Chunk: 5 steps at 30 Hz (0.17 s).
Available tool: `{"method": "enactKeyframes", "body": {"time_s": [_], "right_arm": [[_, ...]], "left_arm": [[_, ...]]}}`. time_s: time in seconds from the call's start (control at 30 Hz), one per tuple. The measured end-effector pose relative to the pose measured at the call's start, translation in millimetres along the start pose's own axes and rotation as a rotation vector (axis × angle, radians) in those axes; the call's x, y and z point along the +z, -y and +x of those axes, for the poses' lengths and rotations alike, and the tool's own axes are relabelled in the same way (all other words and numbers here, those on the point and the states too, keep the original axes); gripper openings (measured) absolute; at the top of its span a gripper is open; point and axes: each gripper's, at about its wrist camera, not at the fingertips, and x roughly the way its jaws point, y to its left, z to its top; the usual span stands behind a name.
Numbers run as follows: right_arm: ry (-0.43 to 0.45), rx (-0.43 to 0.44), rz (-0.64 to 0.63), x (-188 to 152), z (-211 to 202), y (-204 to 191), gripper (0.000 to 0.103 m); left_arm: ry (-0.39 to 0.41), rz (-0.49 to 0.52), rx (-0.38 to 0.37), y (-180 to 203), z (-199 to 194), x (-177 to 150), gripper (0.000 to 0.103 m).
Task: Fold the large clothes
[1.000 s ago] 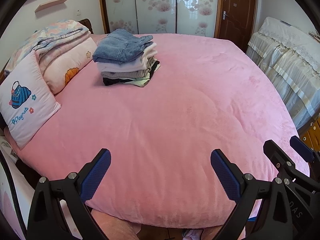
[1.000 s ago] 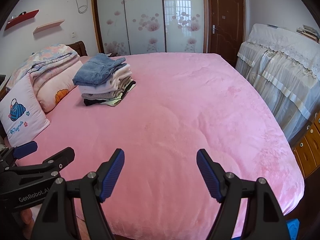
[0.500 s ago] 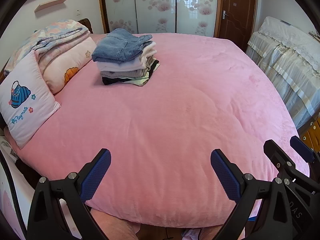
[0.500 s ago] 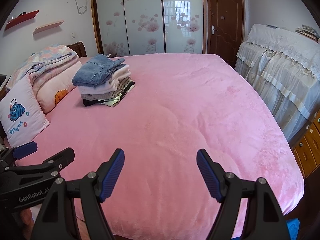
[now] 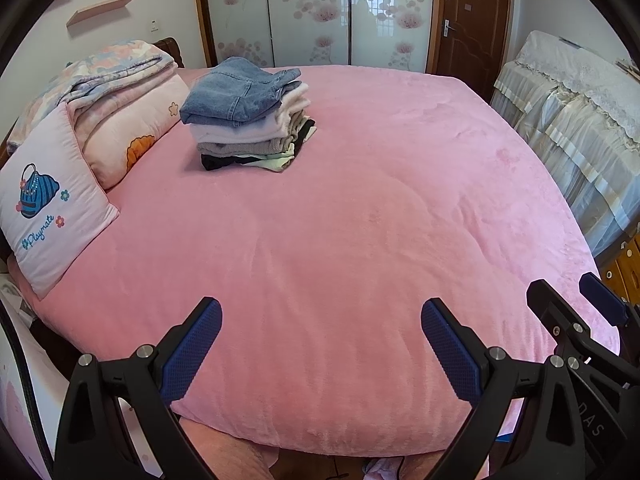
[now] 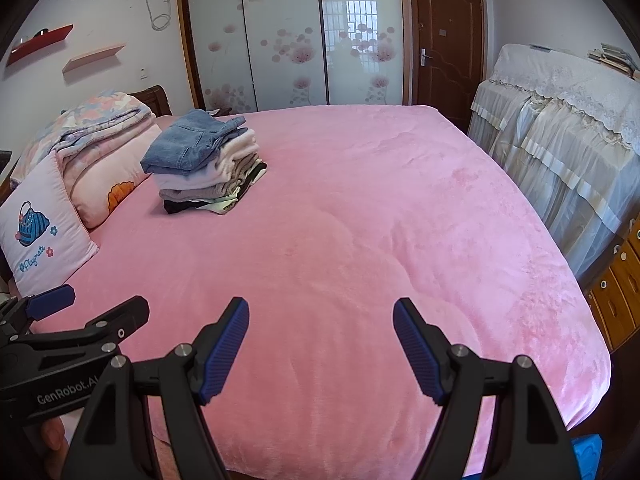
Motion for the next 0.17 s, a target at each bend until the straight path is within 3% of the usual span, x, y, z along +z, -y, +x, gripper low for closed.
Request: {"method": "enactKeyframes", "body": {"time_s": [0.17], "right_arm": [[-0.010,0.000,0.012,-0.9,3.8,2.4,0.075]], "left_arm": [[-0.002,0.007,0.006,1.8,2.1,0.5,0.099]]}}
